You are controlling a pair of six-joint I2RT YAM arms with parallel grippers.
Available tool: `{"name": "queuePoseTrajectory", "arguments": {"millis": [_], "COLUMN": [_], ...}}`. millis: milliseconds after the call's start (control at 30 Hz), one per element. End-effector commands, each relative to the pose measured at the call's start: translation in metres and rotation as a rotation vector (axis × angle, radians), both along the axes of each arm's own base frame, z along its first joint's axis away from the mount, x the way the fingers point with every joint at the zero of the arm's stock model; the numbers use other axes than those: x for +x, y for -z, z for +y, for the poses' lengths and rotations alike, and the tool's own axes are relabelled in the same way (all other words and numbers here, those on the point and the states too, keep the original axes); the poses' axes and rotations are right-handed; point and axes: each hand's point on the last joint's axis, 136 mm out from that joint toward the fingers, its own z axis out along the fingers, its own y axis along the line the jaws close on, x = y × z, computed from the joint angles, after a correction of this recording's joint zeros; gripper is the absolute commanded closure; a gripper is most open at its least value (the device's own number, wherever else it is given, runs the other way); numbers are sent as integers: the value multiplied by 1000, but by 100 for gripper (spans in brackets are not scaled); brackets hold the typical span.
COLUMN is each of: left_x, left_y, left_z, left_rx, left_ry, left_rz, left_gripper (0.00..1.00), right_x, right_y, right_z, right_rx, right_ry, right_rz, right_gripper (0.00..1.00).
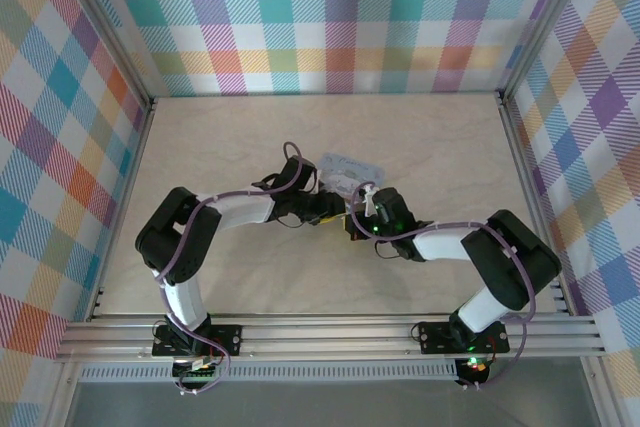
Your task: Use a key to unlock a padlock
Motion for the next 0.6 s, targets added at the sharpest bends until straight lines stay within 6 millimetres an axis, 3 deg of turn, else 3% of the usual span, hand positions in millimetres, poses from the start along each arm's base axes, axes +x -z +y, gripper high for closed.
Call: {"name": "queuePoseTrajectory", "arguments": {"millis": [0, 100, 200, 567], "left_x": [6, 8, 9, 3], "left_y": [-34, -42, -43, -22], "left_z": [10, 21, 32, 38], "left_rx": [-55, -92, -121, -231], "left_ry": [-40, -88, -141, -259], "left_rz": [-63, -64, -61, 11], "left_gripper": [48, 41, 39, 44], "right_x": [-1, -5, -10, -16], "right_y": [4, 4, 4, -13], "right_z": [3, 8, 10, 21], "right_rx": [11, 35, 67, 214], "right_ry": [14, 2, 5, 51], "right_rz": [73, 115, 159, 268], "right_gripper": [100, 100, 100, 100]}}
